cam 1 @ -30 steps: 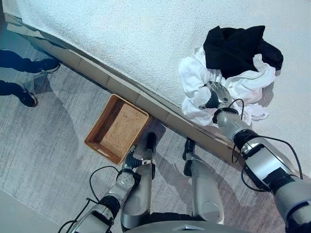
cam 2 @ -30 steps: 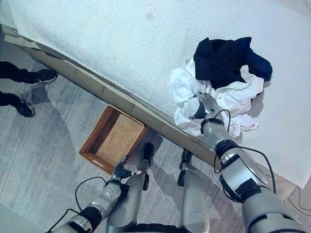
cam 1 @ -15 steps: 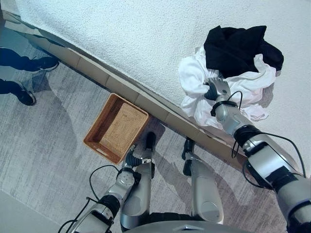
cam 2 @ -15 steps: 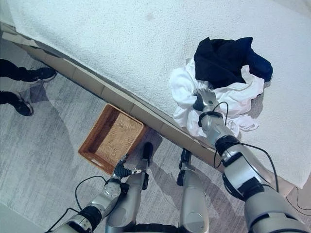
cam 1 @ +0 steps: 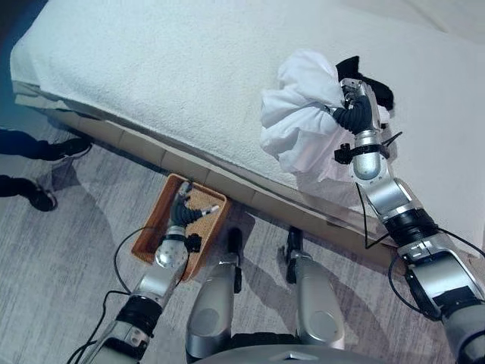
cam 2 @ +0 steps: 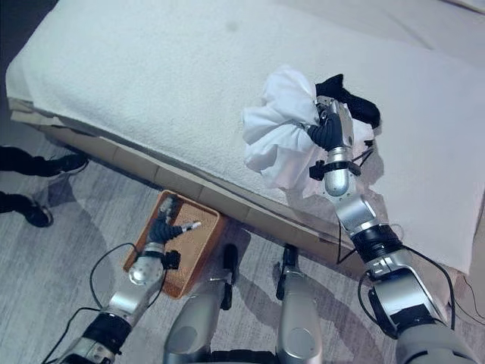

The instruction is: Pick up clothes into the bucket

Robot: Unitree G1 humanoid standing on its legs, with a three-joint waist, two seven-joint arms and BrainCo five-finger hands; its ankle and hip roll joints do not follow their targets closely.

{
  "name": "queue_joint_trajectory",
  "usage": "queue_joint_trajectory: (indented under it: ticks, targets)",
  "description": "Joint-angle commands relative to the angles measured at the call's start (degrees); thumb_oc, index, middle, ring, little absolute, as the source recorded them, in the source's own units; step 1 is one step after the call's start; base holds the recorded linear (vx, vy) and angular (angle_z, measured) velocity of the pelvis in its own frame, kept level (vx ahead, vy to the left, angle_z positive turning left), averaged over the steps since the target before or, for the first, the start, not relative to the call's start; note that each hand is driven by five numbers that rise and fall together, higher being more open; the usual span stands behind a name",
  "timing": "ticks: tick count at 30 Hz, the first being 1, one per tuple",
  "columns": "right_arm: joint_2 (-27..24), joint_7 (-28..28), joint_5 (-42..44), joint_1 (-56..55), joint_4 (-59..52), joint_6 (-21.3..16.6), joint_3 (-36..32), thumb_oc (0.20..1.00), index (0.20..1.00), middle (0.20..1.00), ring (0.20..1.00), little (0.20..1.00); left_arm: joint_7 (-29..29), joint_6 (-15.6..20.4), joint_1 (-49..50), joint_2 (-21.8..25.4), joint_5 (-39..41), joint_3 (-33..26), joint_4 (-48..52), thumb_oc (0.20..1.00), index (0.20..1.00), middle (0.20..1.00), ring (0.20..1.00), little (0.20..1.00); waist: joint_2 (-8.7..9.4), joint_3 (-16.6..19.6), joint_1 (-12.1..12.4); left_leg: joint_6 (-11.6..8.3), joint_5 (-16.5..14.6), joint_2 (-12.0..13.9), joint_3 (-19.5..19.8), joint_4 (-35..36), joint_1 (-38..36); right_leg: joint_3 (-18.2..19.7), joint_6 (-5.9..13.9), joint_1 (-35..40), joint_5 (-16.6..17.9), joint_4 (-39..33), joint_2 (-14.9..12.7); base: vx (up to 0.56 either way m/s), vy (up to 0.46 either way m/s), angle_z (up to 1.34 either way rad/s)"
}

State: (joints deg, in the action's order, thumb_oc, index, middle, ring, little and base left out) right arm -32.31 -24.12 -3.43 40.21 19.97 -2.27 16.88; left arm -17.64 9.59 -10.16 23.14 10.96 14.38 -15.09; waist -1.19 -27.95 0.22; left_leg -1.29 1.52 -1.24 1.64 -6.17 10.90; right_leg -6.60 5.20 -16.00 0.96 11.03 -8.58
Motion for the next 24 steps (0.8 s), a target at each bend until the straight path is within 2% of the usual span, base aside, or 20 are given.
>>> queue_joint_trajectory:
  ticks: [1, 3, 6, 13, 19, 24]
  targets:
    - [-3.68, 2.07, 5.05, 3.90, -3.90, -5.62, -1.34, 0.200, 0.200, 0.200, 0.200, 0.200, 1.74, 3.05, -1.25, 1.93, 2.18, -0.11, 4.44, 1.000, 1.000, 1.000, 1.000, 1.000, 2.83, 9.45, -0.88, -1.46, -4.26, -0.04, 0.69, -1.82, -2.32, -0.19, 2.95, 7.20, -3.83, -1.39, -0.93, 0.11, -0.079, -0.10]
    - [-4.38, 2.76, 5.90, 4.18, -4.11, -5.70, -1.19, 0.200, 0.200, 0.200, 0.200, 0.200, 2.27, 3.02, -2.18, 2.50, 2.50, -0.22, 5.57, 1.000, 1.000, 1.000, 1.000, 1.000, 3.15, 10.73, -1.09, -1.59, -4.19, 0.15, 0.49, -1.32, -3.02, -0.14, 2.90, 8.01, -3.63, -2.25, -0.65, 0.10, -0.073, -0.10]
    - [-6.95, 5.70, 9.89, 7.48, -3.90, -5.98, 0.67, 0.200, 0.200, 0.200, 0.200, 0.200, 3.18, 3.09, -8.74, 6.28, 0.73, 0.86, 8.72, 1.000, 1.000, 1.000, 1.000, 1.000, 4.29, 14.54, -1.90, -1.99, -4.87, 1.43, -1.27, -0.06, -7.04, 0.55, 2.93, 11.54, -3.42, -4.83, 0.72, 0.11, -0.069, -0.15]
    - [-12.24, 11.11, 16.05, 13.49, -4.45, -4.87, 5.47, 0.200, 0.200, 0.200, 0.200, 0.200, 4.09, 1.40, -20.52, 7.39, -0.08, 5.72, 7.31, 1.000, 1.000, 1.000, 1.000, 1.000, 5.47, 20.40, -3.77, -2.76, -5.25, 3.15, -3.62, 1.37, -11.78, 1.30, 2.67, 16.47, -3.17, -8.12, 1.95, 0.09, -0.046, -0.20]
    - [-14.56, 15.37, 20.43, 16.31, -4.98, -4.46, 10.43, 0.200, 0.200, 0.200, 0.200, 0.200, 5.07, 0.20, -29.11, 5.59, -0.60, 11.74, 2.03, 1.000, 1.000, 1.000, 1.000, 1.000, 5.55, 22.28, -5.14, -3.15, -4.97, 3.85, -4.37, 2.83, -13.97, 1.20, 2.44, 18.55, -3.25, -8.99, 2.43, 0.05, -0.021, -0.10]
    - [-14.90, 19.26, 28.42, 17.42, -5.97, -4.57, 14.20, 0.200, 0.200, 0.200, 0.200, 0.200, 5.66, -1.10, -35.70, 3.82, -3.80, 17.31, -2.89, 1.000, 1.000, 1.000, 1.000, 1.000, 5.48, 23.35, -6.06, -3.31, -4.75, 4.01, -4.31, 3.37, -14.82, 1.04, 2.28, 19.54, -3.29, -9.47, 2.60, 0.01, -0.003, -0.01]
